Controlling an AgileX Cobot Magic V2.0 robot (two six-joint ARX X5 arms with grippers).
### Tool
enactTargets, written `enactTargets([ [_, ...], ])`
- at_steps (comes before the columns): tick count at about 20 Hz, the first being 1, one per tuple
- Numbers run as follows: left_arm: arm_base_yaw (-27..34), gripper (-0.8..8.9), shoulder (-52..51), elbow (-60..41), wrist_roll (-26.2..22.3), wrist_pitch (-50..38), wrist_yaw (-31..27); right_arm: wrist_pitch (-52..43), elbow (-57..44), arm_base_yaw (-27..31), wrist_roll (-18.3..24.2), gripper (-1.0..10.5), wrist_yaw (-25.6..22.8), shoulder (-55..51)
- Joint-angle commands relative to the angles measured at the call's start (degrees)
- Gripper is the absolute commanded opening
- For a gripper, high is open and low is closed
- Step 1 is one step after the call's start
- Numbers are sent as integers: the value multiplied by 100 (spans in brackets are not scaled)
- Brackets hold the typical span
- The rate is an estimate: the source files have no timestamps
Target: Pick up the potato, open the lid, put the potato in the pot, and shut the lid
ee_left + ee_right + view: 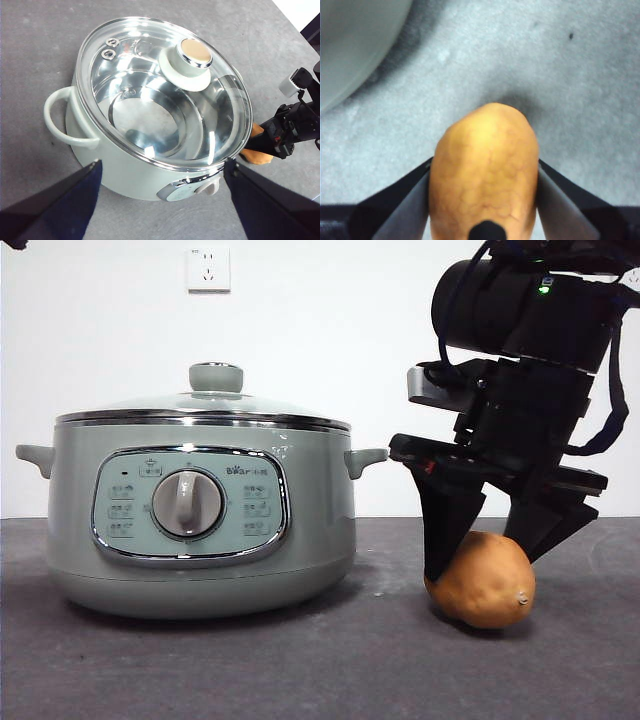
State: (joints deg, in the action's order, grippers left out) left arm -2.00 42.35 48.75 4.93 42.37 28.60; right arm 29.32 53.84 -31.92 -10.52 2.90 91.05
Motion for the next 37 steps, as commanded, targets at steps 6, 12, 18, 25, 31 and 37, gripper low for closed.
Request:
enactTargets([
  [6,-120,409,422,46,122,-769,166,699,13,-2,-55,-12,-9,-1078],
  [12,-863,408,1508,133,393,-1974,-52,1062,13,-2,-59,-12,-33,-1888],
  [18,-1799,408,2629,1001,46,-2232,-1397,1259,13,-2,-63,-11,-35,-2004],
  [25,-2315,408,3587,1244,-72,-2568,-2015,1257,13,-2,-166,1,-48,-2004],
  [31,-2363,254,3827,1244,-234,-2647,-2149,1252,13,-2,-188,1,-52,-2004],
  [37,-2398,-9,3825,1244,-503,-2627,-2116,1252,13,-2,-258,1,-50,-2004],
])
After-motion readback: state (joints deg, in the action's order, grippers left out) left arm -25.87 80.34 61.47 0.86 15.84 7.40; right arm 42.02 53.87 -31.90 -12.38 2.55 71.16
